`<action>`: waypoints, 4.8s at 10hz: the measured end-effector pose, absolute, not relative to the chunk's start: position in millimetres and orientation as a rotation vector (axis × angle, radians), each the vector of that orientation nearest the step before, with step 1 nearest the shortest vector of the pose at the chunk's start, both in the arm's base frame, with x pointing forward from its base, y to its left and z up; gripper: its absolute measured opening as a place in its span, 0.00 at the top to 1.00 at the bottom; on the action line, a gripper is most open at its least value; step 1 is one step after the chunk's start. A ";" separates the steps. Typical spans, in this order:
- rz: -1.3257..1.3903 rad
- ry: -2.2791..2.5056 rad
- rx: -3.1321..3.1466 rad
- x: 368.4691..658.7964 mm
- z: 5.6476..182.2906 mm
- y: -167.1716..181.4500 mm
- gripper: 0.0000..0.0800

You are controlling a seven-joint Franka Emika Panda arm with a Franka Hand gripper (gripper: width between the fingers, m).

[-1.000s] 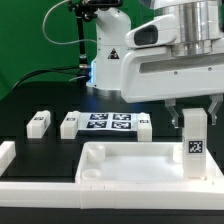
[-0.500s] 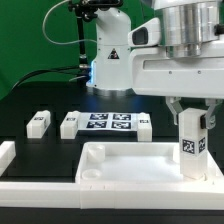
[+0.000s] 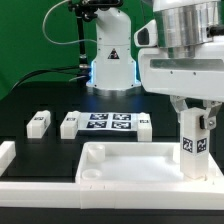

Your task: Assemble desk

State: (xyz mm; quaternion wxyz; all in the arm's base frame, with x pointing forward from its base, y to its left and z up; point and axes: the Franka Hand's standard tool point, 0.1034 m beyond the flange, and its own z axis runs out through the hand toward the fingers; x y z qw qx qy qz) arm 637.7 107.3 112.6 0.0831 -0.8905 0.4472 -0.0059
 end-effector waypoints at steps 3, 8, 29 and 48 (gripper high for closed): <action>-0.033 0.604 -2.936 636.2 115.8 110.2 0.28; -0.063 0.091 -3.010 635.5 115.5 110.4 0.19; 0.038 1.689 -2.483 638.1 113.6 110.8 0.64; -0.110 -0.084 -3.071 639.5 105.1 108.9 0.50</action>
Offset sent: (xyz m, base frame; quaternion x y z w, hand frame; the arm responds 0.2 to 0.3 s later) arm -0.0065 0.0152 0.0043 -0.0175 -0.0416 -0.3648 0.9300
